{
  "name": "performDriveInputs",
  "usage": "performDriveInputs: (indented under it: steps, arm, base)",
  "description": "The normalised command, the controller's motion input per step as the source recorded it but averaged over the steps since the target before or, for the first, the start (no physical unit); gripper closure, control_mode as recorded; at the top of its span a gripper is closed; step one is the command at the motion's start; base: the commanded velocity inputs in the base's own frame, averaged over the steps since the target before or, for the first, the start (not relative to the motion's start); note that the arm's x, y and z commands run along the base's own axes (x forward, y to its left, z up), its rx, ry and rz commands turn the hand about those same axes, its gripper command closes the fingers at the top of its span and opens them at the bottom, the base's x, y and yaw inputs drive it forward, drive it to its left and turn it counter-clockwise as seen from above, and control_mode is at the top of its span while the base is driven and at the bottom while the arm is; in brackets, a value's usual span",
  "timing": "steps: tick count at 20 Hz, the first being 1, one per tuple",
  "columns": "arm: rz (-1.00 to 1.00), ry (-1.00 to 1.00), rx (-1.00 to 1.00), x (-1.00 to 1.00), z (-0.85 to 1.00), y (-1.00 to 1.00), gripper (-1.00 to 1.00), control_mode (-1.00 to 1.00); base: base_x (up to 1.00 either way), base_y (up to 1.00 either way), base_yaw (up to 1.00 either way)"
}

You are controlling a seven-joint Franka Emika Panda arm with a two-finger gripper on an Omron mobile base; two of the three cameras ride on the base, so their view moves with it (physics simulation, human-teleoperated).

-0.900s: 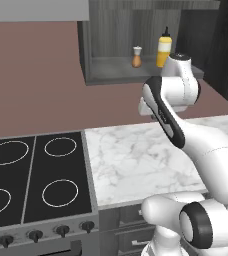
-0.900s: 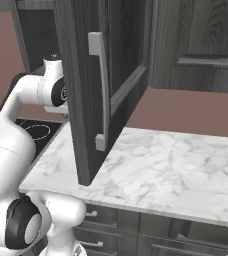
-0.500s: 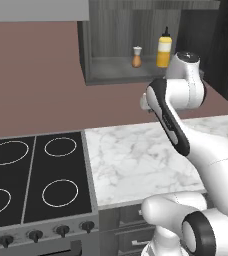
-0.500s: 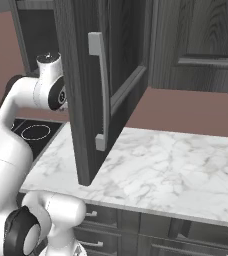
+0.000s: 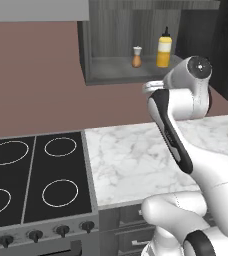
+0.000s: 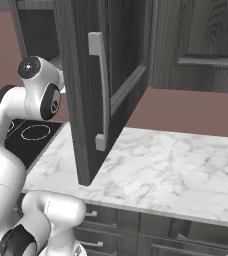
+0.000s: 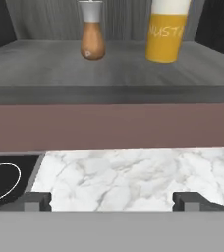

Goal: Take 2 condiments from the cabinet and move them on the counter near the stove.Make sure the condiments are lined up with each other, next to each other.

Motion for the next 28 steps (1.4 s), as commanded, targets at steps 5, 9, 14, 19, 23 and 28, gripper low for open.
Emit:
performDriveInputs:
  steps: [5, 9, 14, 19, 23, 28]
  arm:
    - [-0.05, -0.14, 0.0, 0.16, 0.49, 0.0, -1.0, -1.0]
    - [-0.05, 0.0, 0.0, 0.15, 0.45, -0.03, -1.0, -1.0]
    - [-0.03, 0.0, 0.0, 0.1, 0.27, -0.2, -1.0, -1.0]
    - [-0.01, 0.01, 0.0, 0.41, 0.05, -0.34, -1.0, -1.0]
    - [-0.02, 0.04, 0.0, 0.61, 0.0, -0.36, -1.0, -1.0]
    - [-0.03, 0.06, 0.0, 0.61, 0.0, -0.32, -1.0, -1.0]
  base:
    - [0.0, 0.0, 0.0]
    - [0.0, 0.0, 0.0]
    - [0.0, 0.0, 0.0]
    - [0.0, 0.0, 0.0]
    - [0.0, 0.0, 0.0]
    - [0.0, 0.0, 0.0]
